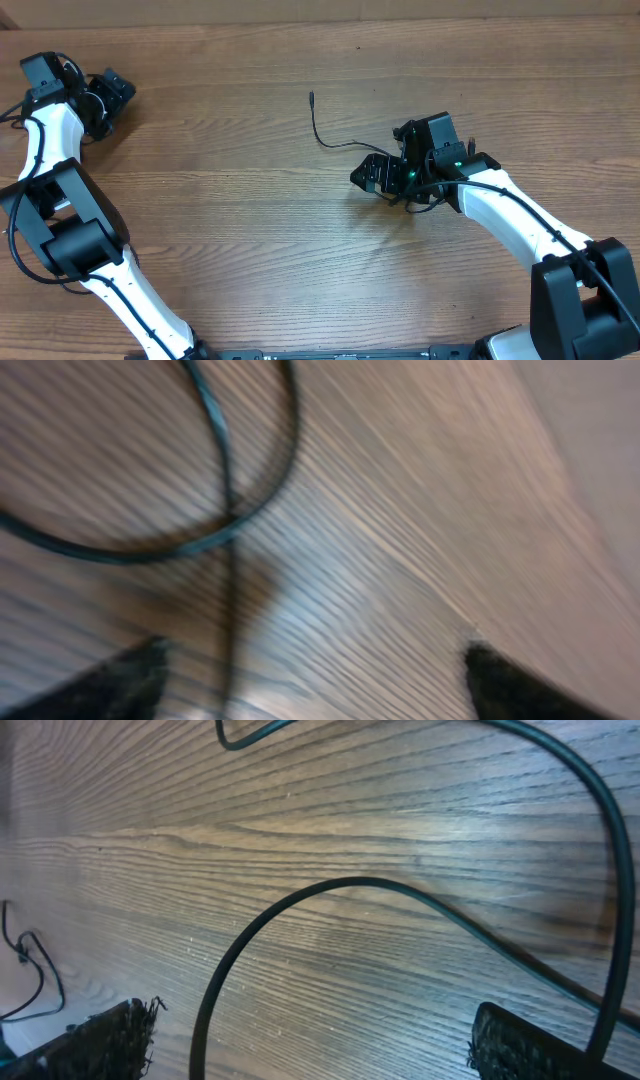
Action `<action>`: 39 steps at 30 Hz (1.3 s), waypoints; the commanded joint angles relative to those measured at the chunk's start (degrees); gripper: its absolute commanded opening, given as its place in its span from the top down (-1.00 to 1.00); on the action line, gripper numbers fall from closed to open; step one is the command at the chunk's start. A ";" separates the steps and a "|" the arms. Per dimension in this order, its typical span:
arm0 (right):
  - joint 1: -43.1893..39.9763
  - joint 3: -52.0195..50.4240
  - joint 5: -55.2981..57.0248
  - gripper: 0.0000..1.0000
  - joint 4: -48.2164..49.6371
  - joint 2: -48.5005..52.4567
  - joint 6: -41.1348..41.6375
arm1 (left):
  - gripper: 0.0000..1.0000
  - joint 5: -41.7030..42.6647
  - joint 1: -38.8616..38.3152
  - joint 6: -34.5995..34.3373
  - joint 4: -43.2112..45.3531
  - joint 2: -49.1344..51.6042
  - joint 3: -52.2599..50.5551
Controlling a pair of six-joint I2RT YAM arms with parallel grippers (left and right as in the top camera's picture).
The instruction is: Untangle cables
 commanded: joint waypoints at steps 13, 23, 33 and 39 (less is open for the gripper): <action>0.15 0.17 3.10 -1.00 1.20 -0.79 0.02 | -1.00 13.20 -1.99 0.44 -3.48 -21.86 4.31; 0.15 0.17 3.08 -1.00 1.16 -0.79 0.02 | -1.00 10.23 -8.00 -1.07 -15.78 -27.34 4.28; -1.53 2.89 3.08 -1.00 2.23 -1.03 0.00 | -1.00 10.29 -16.70 3.30 -24.35 -27.04 4.26; -5.53 7.76 3.10 -1.00 -0.57 -1.53 -0.22 | -1.00 8.44 -22.12 3.26 -27.67 -27.04 4.26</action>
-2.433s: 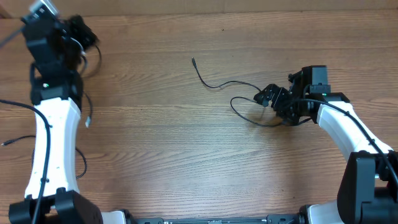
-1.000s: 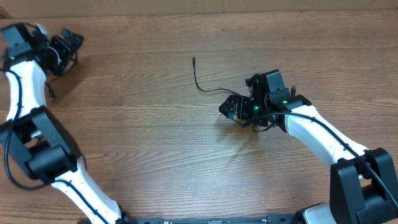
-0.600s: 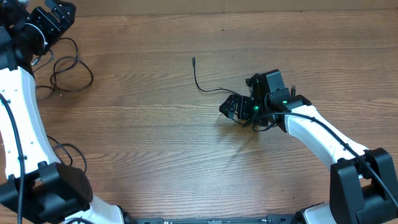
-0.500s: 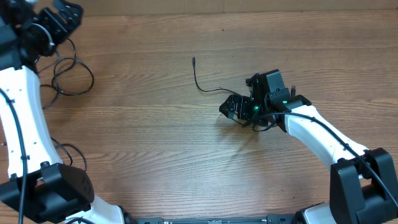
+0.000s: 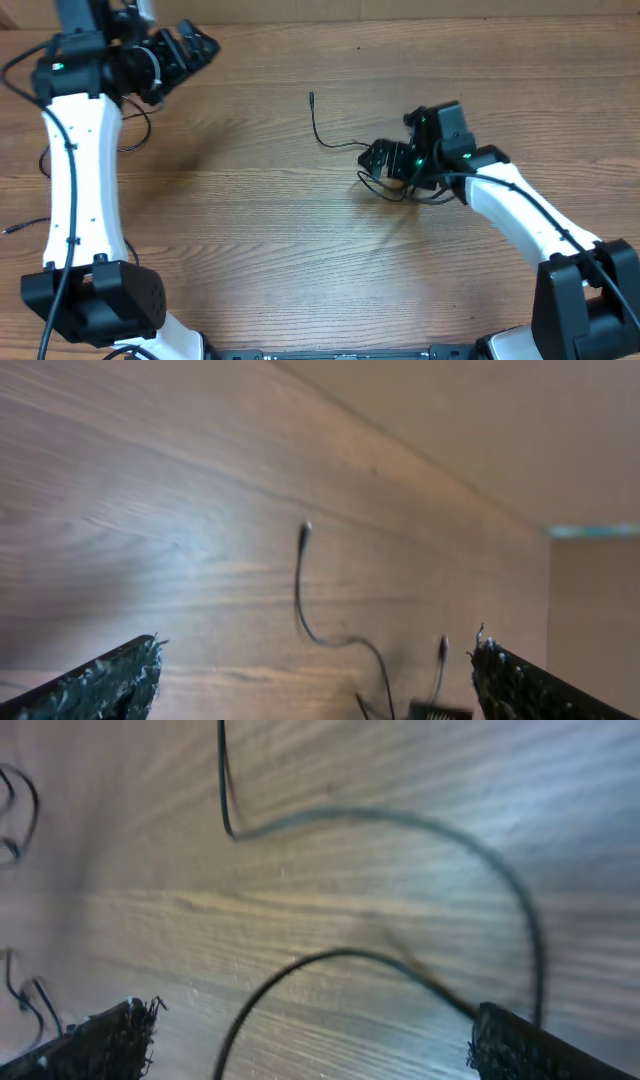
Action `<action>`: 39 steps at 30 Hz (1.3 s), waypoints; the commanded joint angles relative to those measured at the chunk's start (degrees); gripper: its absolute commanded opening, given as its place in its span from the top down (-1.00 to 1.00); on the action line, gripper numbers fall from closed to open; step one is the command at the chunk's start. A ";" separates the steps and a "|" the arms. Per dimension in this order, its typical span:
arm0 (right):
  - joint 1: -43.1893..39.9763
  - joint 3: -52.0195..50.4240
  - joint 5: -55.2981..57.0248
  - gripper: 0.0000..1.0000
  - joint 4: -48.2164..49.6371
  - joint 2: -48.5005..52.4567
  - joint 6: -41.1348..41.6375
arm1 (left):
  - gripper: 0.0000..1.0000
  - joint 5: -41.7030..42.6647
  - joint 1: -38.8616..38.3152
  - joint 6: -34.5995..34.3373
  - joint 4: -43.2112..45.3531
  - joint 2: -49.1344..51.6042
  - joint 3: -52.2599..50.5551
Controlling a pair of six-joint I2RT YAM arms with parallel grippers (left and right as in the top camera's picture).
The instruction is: Untangle cables
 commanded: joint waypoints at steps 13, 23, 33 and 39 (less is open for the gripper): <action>-19.78 11.69 15.78 -1.00 -26.80 -14.51 1.55 | -0.99 0.66 -21.40 -6.47 -7.34 2.01 0.20; -27.56 11.61 16.68 -1.00 -35.06 -15.23 1.29 | -0.99 -5.11 -39.39 -24.28 -6.86 11.67 0.02; -27.56 11.58 16.65 -1.00 -35.52 -15.23 1.29 | -0.64 -9.66 -46.34 -33.73 -9.35 21.55 0.02; -27.56 11.58 16.63 -1.00 -35.47 -15.23 1.31 | 0.36 -16.48 -46.23 -33.55 -12.13 23.32 0.02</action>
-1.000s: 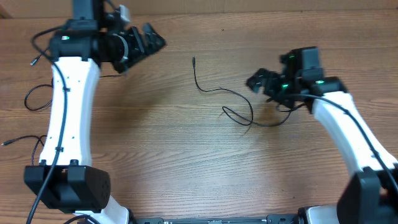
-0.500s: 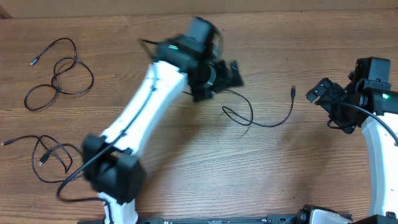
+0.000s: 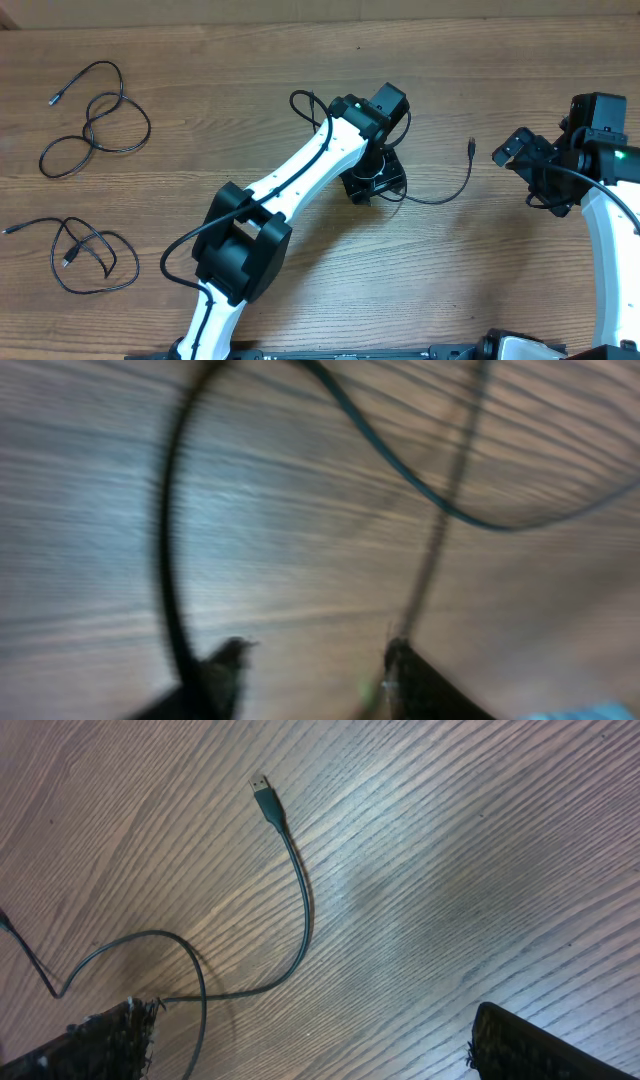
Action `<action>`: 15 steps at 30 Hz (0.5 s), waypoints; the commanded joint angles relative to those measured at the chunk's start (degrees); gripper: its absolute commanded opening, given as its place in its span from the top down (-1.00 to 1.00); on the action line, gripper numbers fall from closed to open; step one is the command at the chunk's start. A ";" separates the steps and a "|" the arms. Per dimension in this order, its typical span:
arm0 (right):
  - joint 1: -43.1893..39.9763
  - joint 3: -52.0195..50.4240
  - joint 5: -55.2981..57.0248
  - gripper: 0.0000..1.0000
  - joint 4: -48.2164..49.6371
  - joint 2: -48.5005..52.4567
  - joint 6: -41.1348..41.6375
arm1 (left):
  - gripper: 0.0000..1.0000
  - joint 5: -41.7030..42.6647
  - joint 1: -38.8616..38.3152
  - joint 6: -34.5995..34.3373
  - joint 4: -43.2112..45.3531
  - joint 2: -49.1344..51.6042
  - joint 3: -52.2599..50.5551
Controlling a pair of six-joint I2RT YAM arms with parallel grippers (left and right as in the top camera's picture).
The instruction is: Untangle cables
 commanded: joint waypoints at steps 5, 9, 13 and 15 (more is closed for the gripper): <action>-0.24 1.18 0.57 -1.00 0.15 -0.13 0.04 | 0.92 -18.60 1.25 7.50 -6.93 0.79 0.13; -0.24 1.18 0.57 -1.00 0.15 -0.13 0.04 | 0.91 -36.89 4.22 8.87 -17.11 0.76 0.87; -0.24 1.18 0.57 -0.99 0.17 -0.13 0.04 | 0.92 -51.84 9.81 5.01 -30.01 0.68 2.97; -0.24 1.18 0.57 -0.99 0.15 -0.13 0.04 | 0.92 -53.75 13.07 8.92 -30.23 -0.09 3.10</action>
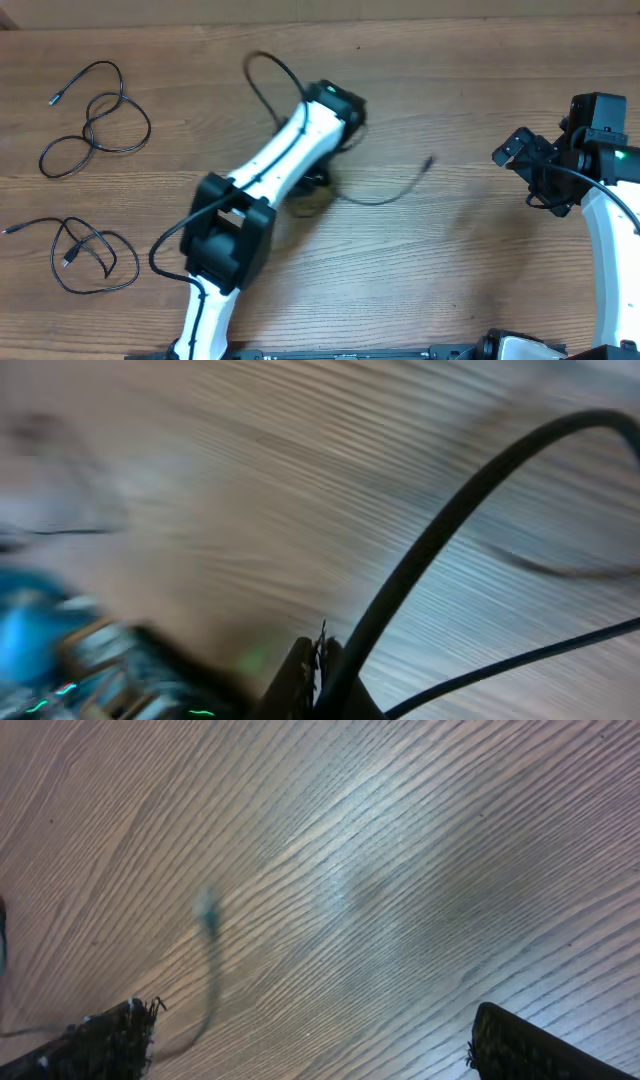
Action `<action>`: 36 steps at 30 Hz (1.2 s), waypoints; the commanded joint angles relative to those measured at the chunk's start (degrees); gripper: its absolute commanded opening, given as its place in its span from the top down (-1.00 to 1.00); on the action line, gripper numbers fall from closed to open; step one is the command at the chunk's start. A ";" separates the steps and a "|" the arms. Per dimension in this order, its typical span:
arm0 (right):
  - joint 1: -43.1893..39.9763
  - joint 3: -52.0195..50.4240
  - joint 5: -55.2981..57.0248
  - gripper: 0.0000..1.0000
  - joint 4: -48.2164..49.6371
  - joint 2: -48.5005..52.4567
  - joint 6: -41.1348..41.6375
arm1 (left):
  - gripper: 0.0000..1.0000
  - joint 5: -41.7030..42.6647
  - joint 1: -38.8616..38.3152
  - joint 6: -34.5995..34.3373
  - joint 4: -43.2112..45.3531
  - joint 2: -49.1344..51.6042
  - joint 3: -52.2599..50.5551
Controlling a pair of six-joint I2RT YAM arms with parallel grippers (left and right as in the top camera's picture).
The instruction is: Untangle cables
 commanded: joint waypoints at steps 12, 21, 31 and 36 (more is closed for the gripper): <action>-0.24 1.20 0.57 -0.99 0.17 -0.13 0.02 | 0.92 -17.64 21.05 4.11 -0.76 -8.90 2.12; -0.24 1.18 0.57 -1.00 0.17 -0.13 0.02 | 0.91 -16.17 33.22 6.67 0.46 -25.44 2.12; -0.24 1.20 0.57 -1.00 0.17 -0.13 0.02 | 0.92 2.25 35.69 14.80 13.14 -25.81 0.26; -0.24 1.18 0.57 -1.00 0.17 -0.13 0.02 | 0.92 13.35 35.21 27.02 17.55 -25.88 0.63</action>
